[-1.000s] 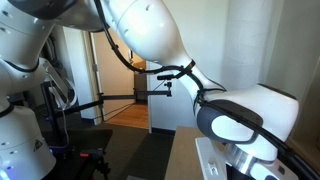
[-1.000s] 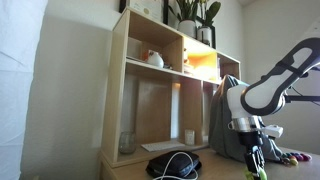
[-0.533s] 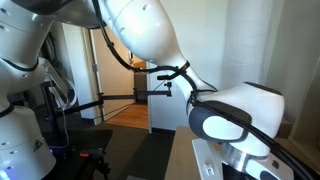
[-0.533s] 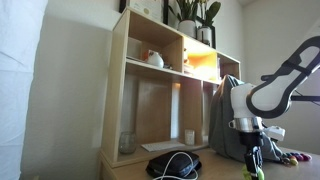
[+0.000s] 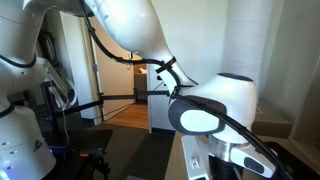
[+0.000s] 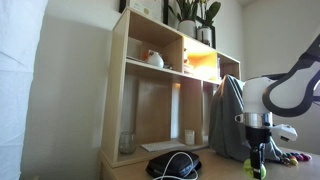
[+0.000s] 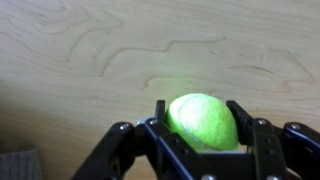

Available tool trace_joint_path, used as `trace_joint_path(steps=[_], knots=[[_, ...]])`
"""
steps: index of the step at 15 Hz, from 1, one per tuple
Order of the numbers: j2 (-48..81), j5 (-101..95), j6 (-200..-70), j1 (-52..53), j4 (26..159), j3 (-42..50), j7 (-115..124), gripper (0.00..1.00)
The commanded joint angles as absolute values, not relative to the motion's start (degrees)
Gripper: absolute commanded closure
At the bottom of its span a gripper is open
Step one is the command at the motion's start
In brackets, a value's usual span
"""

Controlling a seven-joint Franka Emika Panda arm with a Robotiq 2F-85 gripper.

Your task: Lift up the object and put it down

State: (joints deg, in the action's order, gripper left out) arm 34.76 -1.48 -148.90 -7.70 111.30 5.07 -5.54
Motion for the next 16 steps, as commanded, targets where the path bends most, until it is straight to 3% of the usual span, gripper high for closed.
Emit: trace_joint_path(steps=[1,16], knots=[[28.44,-1.79,-153.44,-8.2,118.67,4.67,-6.58,0.63],[15.24,0.16,-163.05,-10.02,131.35,4.09,-8.99,0.63]])
